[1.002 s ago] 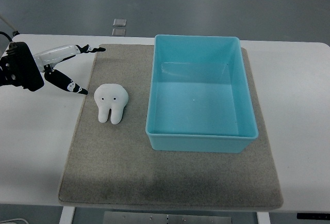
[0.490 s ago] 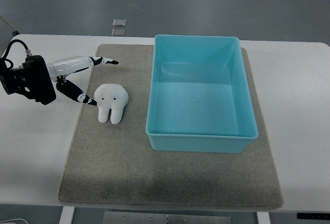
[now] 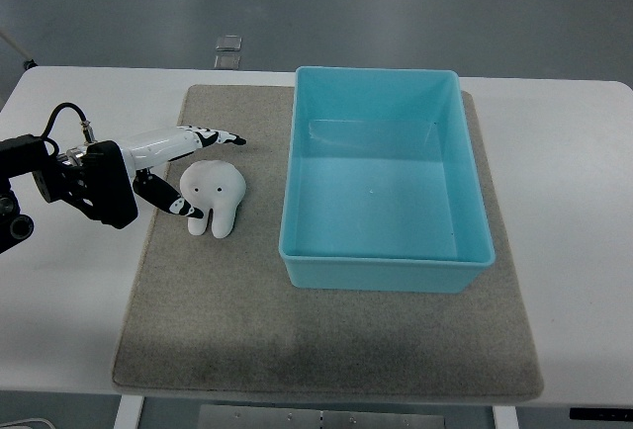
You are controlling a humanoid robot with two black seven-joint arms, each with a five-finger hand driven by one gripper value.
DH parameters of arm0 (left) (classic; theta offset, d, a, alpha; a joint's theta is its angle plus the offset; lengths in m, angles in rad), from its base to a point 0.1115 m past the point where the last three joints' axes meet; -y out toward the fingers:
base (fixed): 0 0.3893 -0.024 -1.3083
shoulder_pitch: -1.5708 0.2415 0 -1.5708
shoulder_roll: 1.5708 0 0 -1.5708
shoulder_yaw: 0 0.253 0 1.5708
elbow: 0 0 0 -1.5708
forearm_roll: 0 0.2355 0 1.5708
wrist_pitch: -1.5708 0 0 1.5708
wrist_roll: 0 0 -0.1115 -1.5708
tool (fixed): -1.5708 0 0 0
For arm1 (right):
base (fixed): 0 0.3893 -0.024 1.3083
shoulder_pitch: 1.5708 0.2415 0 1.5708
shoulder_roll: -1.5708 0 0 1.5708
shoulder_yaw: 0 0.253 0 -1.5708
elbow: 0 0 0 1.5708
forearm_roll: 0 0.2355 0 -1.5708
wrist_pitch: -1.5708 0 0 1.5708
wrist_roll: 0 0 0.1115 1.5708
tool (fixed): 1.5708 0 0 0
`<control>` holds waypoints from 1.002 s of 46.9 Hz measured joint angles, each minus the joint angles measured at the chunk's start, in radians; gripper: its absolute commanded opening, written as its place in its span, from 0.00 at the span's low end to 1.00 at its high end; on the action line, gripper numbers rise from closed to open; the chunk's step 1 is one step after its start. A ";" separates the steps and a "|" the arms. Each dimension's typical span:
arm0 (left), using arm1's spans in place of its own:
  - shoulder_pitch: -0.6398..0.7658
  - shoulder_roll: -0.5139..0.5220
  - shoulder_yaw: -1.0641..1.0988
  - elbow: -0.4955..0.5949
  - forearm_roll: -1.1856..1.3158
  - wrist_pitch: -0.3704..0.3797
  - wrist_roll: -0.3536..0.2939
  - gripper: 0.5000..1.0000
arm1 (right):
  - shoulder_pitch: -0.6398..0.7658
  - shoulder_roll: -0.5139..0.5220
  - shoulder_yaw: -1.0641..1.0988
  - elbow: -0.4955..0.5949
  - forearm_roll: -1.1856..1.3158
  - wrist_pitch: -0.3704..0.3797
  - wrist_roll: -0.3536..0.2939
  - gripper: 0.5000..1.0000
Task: Place white toy into blue box with left hand
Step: 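Close the left hand fingers around the white tooth toy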
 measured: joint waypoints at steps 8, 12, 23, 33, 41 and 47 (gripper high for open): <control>0.010 -0.014 0.005 0.005 0.005 0.005 0.005 0.88 | 0.000 0.000 0.000 0.000 0.000 0.000 0.000 0.87; 0.010 -0.015 0.005 0.006 0.005 0.005 0.005 0.88 | 0.000 0.000 0.000 0.000 0.000 0.000 0.000 0.87; 0.006 -0.021 0.007 0.008 0.006 0.005 0.005 0.75 | 0.000 0.000 0.000 0.000 0.000 0.000 0.000 0.87; 0.003 -0.027 0.011 0.023 0.044 0.006 0.005 0.63 | 0.000 0.000 0.000 0.000 0.000 0.000 -0.001 0.87; 0.000 -0.027 0.011 0.029 0.049 0.006 0.005 0.49 | 0.000 0.000 0.000 0.000 0.000 0.000 -0.001 0.87; 0.000 -0.026 0.011 0.040 0.049 0.006 0.003 0.38 | 0.000 0.000 0.000 0.000 0.000 0.000 0.000 0.87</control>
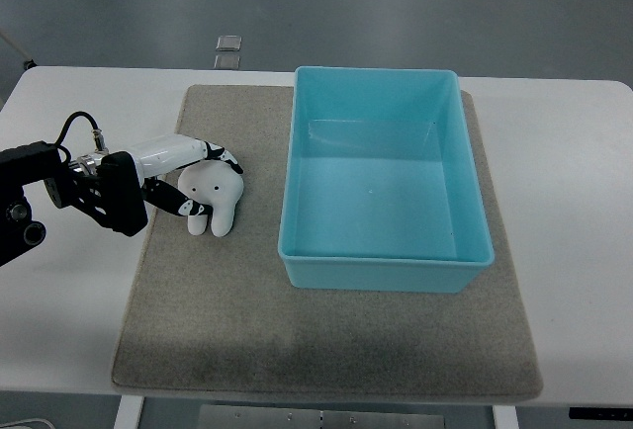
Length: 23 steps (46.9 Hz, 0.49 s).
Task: Place white toy into blue box with left hand
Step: 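Close the left hand fingers around the white tooth toy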
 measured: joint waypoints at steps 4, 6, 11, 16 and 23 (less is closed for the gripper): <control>-0.001 0.000 0.000 0.002 0.000 0.000 0.000 0.24 | 0.000 0.000 0.000 0.000 0.000 0.000 0.000 0.87; -0.002 0.000 0.000 0.003 0.000 0.000 0.000 0.16 | 0.000 0.000 0.000 0.000 0.000 0.000 0.000 0.87; -0.006 0.000 0.000 0.003 0.000 0.000 0.000 0.00 | 0.000 0.000 0.000 0.000 0.000 0.000 0.000 0.87; -0.008 0.002 0.000 0.003 -0.005 0.000 0.001 0.00 | 0.000 0.000 0.000 0.000 0.000 0.000 0.000 0.87; -0.018 0.005 -0.001 0.026 -0.008 0.000 0.003 0.00 | 0.000 0.000 0.000 0.000 0.000 0.000 0.000 0.87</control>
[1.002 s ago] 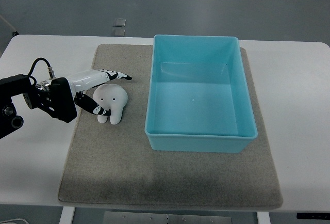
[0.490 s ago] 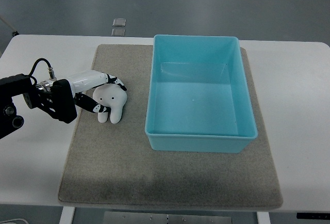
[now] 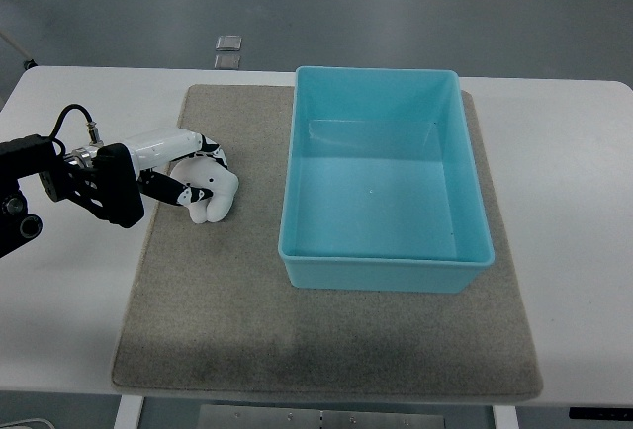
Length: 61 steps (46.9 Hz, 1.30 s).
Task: Place white toy into blue box with left hand
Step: 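Close the left hand fingers around the white tooth toy, then lift the toy with the left hand and carry it over the blue box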
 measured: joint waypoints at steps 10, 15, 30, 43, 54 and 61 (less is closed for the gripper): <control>-0.046 0.026 -0.002 0.007 -0.003 0.000 0.000 0.00 | 0.000 0.000 0.000 0.000 0.000 0.000 0.001 0.87; -0.116 0.034 -0.005 0.009 -0.013 -0.002 -0.001 0.00 | 0.000 0.000 0.000 0.000 0.000 0.000 0.000 0.87; -0.304 0.020 -0.002 0.019 -0.014 -0.019 -0.005 0.00 | 0.000 0.000 0.000 0.000 0.000 0.000 0.000 0.87; -0.400 -0.071 0.002 0.024 -0.015 -0.053 -0.003 0.00 | 0.000 0.000 0.000 0.000 0.000 0.000 0.000 0.87; -0.447 -0.158 0.023 0.038 -0.015 -0.124 -0.001 0.00 | 0.000 0.000 0.000 0.000 0.000 0.000 0.000 0.87; -0.478 -0.208 0.071 0.069 -0.015 -0.125 -0.001 0.00 | 0.000 0.000 0.000 0.000 0.000 0.000 0.000 0.87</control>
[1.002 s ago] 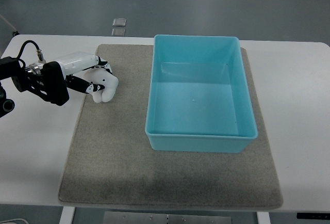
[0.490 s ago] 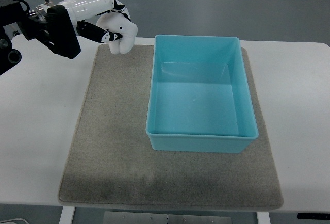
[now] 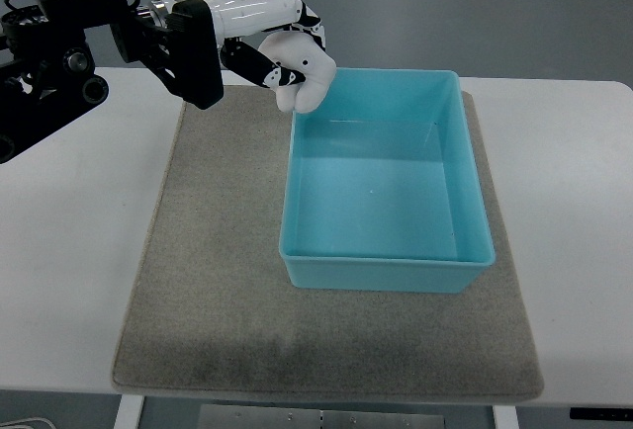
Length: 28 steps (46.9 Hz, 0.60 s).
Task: Place white toy into blue box with left hand
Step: 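Lift the toy with the left hand and carry it over the blue box, then open the left hand to drop the toy into the box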
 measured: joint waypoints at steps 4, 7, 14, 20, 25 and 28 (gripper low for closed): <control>-0.009 -0.039 0.021 0.027 0.001 0.000 0.000 0.00 | 0.000 0.000 0.000 0.000 0.000 0.000 0.000 0.87; -0.010 -0.065 0.024 0.038 0.001 0.000 0.000 0.00 | 0.000 0.000 0.000 0.000 0.000 0.000 0.000 0.87; -0.004 -0.112 0.048 0.044 0.003 0.000 0.000 0.00 | 0.000 0.000 0.000 0.000 0.000 0.000 0.000 0.87; 0.000 -0.130 0.077 0.045 0.003 0.000 0.001 0.44 | 0.000 0.000 0.000 0.000 0.000 0.000 0.000 0.87; 0.008 -0.150 0.097 0.045 0.003 0.002 0.001 0.62 | 0.000 0.000 0.000 0.000 0.000 0.000 0.000 0.87; 0.014 -0.161 0.100 0.045 0.003 0.004 0.001 0.75 | 0.000 0.000 0.000 0.000 0.000 0.000 0.000 0.87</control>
